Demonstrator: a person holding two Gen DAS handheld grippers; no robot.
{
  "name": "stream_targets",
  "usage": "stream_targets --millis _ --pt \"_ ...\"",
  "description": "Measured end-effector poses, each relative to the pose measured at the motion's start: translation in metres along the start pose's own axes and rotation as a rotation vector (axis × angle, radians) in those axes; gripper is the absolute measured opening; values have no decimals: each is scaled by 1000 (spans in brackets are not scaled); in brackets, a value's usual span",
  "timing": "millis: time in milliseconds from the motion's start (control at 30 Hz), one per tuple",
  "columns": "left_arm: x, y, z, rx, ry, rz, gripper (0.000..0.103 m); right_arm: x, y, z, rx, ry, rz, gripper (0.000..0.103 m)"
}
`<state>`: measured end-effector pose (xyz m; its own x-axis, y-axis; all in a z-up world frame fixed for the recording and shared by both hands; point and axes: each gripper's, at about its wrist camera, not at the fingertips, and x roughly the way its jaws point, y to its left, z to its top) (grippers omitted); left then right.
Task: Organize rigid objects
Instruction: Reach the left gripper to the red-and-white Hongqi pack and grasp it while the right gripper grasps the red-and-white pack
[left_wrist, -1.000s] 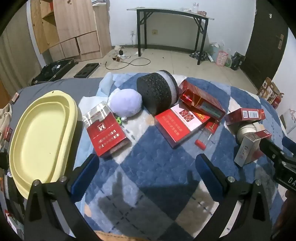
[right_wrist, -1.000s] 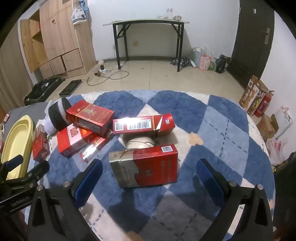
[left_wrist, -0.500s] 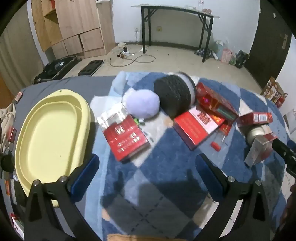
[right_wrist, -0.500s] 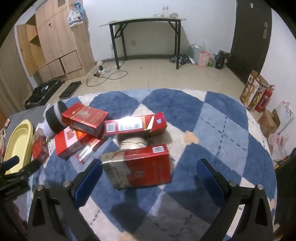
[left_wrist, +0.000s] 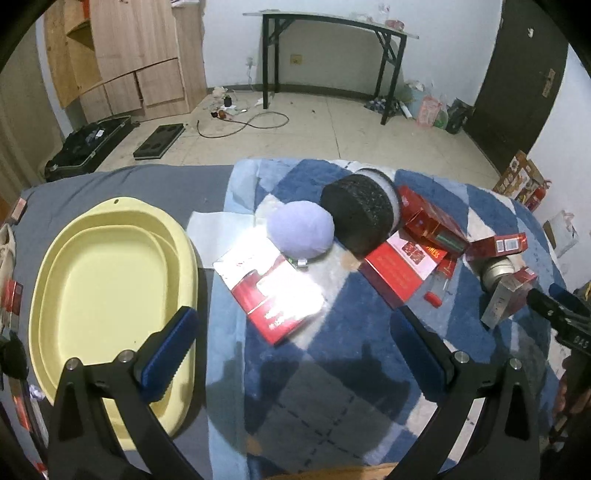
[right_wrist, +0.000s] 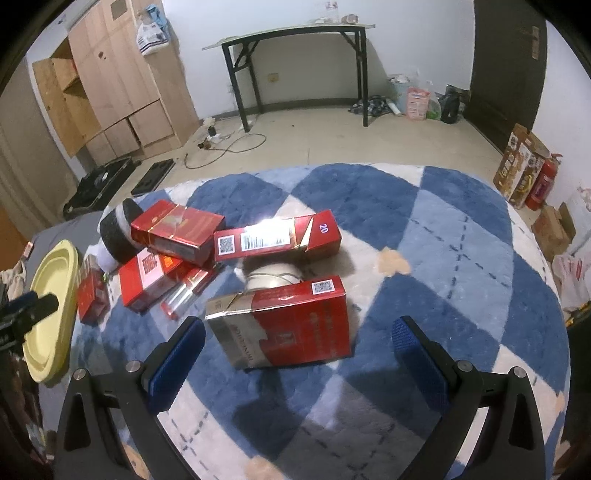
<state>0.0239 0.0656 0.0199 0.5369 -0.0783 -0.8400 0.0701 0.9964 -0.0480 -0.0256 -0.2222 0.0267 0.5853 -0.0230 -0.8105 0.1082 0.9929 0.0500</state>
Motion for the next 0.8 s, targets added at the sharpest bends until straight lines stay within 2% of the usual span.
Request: stream_targets --millis 100,200,267,367,433,667,800 --pt "8 4 2 -3 29 23 103 -5 -13 1 13 -9 -19 103" --pt "15 12 1 -117 52 -44 103 -8 -19 3 29 -27 -19 103" --pt "21 11 -1 -153 66 -58 103 -6 -10 3 11 -18 7 103" --pt "31 -2 -1 -113 83 -19 103 5 5 0 -35 13 2 103" --pt "36 -5 -1 -112 97 -16 103 11 8 -2 -18 30 10 103" --pt "55 13 0 -248 138 -22 103 27 11 -6 -9 58 -13 103" --pt "65 16 2 -267 155 -11 103 40 10 -7 3 80 -16 103"
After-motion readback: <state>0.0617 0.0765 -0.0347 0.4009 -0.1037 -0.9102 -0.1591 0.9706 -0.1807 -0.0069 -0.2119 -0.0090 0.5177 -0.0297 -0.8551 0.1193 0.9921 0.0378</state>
